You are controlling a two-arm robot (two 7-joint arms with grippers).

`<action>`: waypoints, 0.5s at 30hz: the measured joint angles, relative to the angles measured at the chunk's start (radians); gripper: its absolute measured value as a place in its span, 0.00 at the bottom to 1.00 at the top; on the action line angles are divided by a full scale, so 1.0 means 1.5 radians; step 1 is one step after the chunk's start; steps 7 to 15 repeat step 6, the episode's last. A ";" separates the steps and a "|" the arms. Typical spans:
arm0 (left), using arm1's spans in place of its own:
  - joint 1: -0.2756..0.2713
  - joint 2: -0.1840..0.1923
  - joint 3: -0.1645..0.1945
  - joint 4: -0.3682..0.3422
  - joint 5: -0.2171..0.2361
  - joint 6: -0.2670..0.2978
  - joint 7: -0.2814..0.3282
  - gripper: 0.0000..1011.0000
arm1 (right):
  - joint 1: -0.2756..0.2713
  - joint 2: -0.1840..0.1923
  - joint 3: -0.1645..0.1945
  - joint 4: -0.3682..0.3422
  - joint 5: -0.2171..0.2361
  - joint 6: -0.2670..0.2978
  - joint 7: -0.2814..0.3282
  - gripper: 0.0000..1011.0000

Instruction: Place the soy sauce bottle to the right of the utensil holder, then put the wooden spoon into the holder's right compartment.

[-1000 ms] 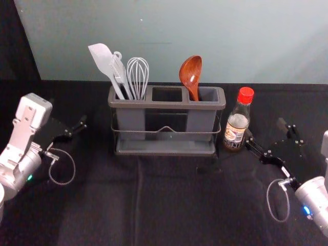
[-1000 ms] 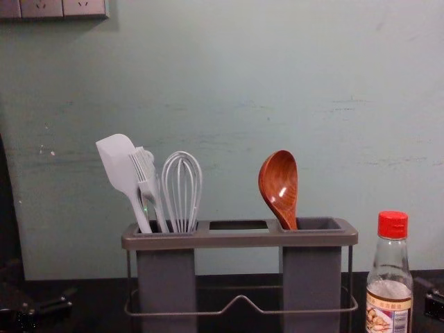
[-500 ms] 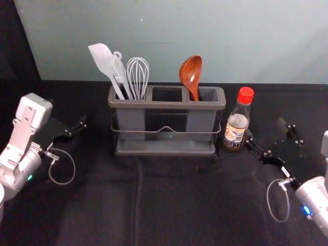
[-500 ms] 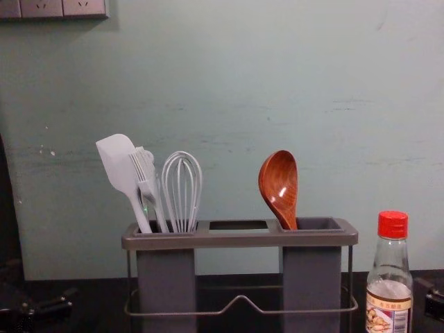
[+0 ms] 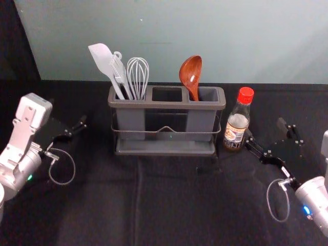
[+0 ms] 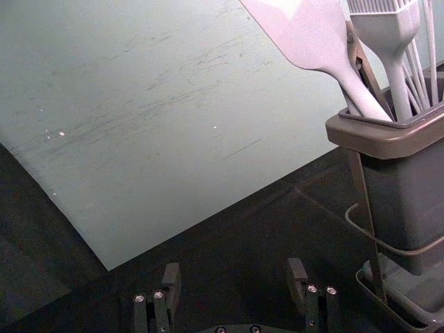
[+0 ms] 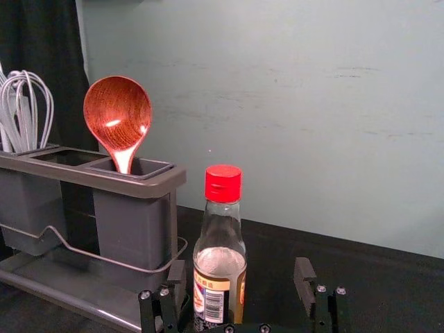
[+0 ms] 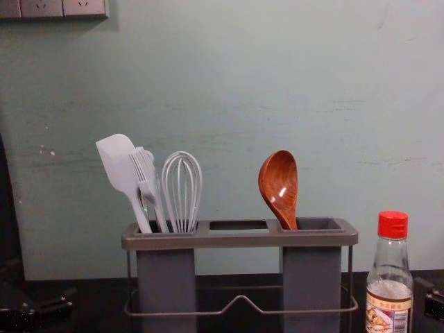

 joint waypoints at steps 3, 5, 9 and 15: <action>0.000 0.000 0.000 0.000 0.000 0.000 0.000 0.99 | 0.000 0.000 0.000 0.000 0.000 0.000 0.000 0.99; 0.000 0.000 0.000 0.000 0.000 0.000 0.000 0.99 | 0.000 0.000 0.000 0.000 0.000 0.000 0.000 0.99; 0.000 0.000 0.000 0.000 0.000 0.000 0.000 0.99 | 0.000 0.000 0.000 0.000 0.000 0.000 0.000 0.99; 0.000 0.000 0.000 0.000 0.000 0.000 0.000 0.99 | 0.000 0.000 0.000 0.000 0.000 0.000 0.000 0.99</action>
